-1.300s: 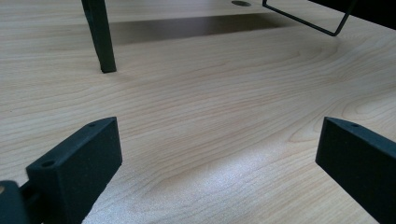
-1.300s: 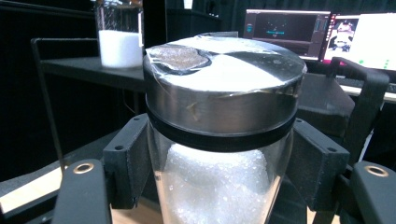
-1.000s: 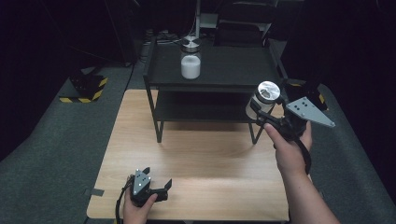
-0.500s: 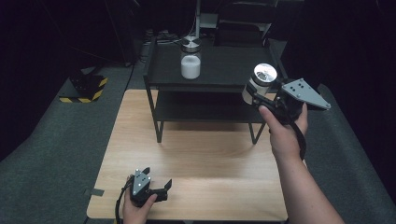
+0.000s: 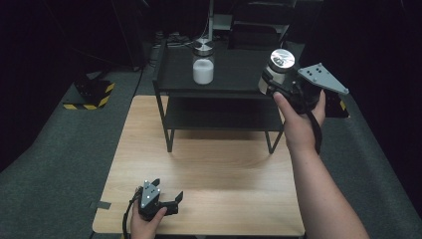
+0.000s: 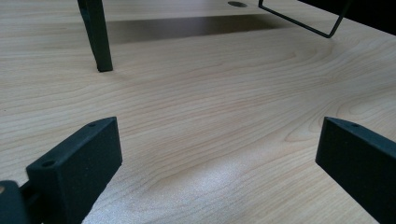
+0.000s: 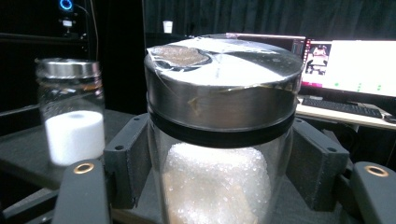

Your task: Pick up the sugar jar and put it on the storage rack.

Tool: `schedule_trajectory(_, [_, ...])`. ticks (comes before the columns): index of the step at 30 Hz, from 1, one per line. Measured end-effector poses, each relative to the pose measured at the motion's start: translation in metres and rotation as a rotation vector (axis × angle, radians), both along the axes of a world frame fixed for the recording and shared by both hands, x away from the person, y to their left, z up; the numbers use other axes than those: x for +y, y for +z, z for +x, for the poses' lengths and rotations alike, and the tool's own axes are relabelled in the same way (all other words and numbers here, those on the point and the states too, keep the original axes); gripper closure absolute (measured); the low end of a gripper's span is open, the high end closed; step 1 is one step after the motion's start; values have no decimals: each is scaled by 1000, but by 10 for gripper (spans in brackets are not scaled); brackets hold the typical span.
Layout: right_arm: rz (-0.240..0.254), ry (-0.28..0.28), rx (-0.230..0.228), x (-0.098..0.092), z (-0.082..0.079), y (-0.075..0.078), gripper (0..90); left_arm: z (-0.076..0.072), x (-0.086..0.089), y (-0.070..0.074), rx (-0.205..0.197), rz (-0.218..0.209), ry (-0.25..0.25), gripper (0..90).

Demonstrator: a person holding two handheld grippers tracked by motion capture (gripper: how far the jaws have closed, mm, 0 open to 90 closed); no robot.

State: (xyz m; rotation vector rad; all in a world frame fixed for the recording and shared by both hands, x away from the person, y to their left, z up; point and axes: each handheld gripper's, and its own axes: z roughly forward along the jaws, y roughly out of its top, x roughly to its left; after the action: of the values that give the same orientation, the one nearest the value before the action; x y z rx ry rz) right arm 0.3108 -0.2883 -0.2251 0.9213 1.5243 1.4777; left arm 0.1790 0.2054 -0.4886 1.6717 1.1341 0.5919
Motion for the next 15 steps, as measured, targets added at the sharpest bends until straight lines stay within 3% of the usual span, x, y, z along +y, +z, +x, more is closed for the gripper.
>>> schedule_trajectory(7, [-11, -30, 3, 9, 14, 4, 306, -1, 1, -1, -5, -4, -3, 8])
schedule_trajectory(15, [12, -49, 26, 17, 33, 2, 306, -1, 4, -1, -1, -16, -3, 8])
